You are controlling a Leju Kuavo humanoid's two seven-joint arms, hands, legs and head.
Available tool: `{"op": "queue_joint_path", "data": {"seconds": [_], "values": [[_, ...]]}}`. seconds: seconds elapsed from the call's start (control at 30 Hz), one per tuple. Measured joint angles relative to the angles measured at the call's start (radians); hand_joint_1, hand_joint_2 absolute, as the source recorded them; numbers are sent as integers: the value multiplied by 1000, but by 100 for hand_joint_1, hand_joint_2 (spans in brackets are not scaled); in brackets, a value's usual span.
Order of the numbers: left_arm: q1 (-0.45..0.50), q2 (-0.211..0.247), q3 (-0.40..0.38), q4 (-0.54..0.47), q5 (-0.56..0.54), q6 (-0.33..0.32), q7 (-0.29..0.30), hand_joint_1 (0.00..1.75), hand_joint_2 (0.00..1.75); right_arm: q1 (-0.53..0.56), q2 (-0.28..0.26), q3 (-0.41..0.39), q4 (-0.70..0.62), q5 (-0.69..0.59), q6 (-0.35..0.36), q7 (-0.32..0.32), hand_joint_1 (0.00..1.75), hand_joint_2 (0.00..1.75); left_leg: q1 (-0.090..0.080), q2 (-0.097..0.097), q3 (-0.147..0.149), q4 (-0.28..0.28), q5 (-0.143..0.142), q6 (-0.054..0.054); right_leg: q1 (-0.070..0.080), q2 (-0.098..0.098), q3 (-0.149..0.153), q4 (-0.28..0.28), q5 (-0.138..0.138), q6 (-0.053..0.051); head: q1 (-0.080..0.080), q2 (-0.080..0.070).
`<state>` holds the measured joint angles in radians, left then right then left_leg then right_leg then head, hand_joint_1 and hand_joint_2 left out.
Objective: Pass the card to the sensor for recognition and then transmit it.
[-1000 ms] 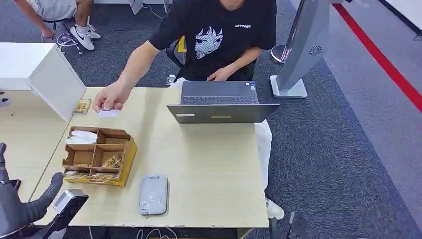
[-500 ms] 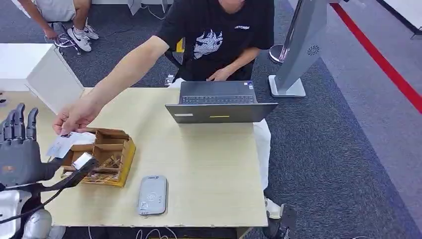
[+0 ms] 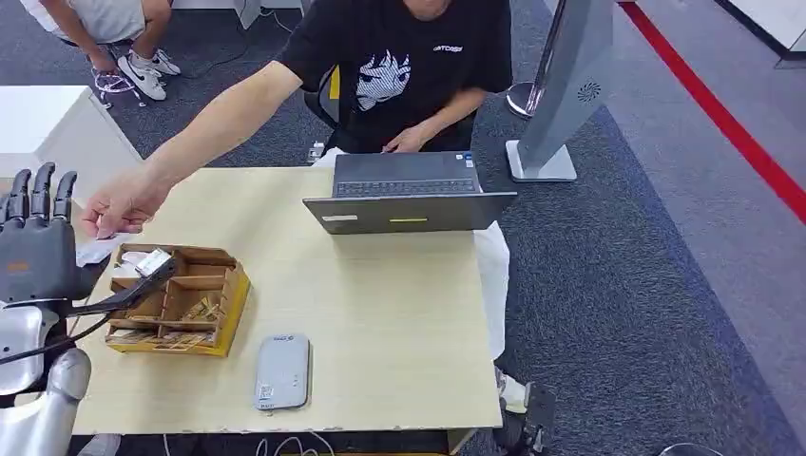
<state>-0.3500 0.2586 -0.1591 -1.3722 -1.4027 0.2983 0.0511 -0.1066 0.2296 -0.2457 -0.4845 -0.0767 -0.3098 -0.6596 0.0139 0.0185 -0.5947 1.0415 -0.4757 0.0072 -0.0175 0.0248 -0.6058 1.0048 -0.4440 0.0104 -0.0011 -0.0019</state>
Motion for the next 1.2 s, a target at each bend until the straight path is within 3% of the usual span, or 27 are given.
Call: {"op": "queue_joint_path", "data": {"seconds": [0.43,0.7,0.87,1.0,1.2], "values": [[5,8,0,6,12,60,0,175,175,-6,-4,23,11,-11,0,0,0,175,6,0,-6,-1,4,-6,5,0,-6,0,4,-6,0,0],[13,6,0,-1,41,50,-27,175,175,-7,-5,27,11,-21,-1,0,0,175,6,0,-5,-1,5,-7,5,0,-6,1,5,-7,0,0],[80,-39,-4,-37,97,43,-84,175,175,-6,-5,29,11,-33,-5,0,0,175,6,0,-6,-1,5,-7,5,0,-6,1,4,-7,0,0],[155,-85,-58,-84,54,54,-103,175,175,-5,-5,29,8,-45,-15,-3,0,175,5,-1,-7,-1,4,-7,5,-1,-7,1,4,-7,0,0],[242,-121,-171,-154,-28,41,-147,175,175,-5,-5,26,8,-52,-16,-5,0,175,4,-1,-7,-1,4,-6,4,-1,-7,1,4,-7,0,0]]}}
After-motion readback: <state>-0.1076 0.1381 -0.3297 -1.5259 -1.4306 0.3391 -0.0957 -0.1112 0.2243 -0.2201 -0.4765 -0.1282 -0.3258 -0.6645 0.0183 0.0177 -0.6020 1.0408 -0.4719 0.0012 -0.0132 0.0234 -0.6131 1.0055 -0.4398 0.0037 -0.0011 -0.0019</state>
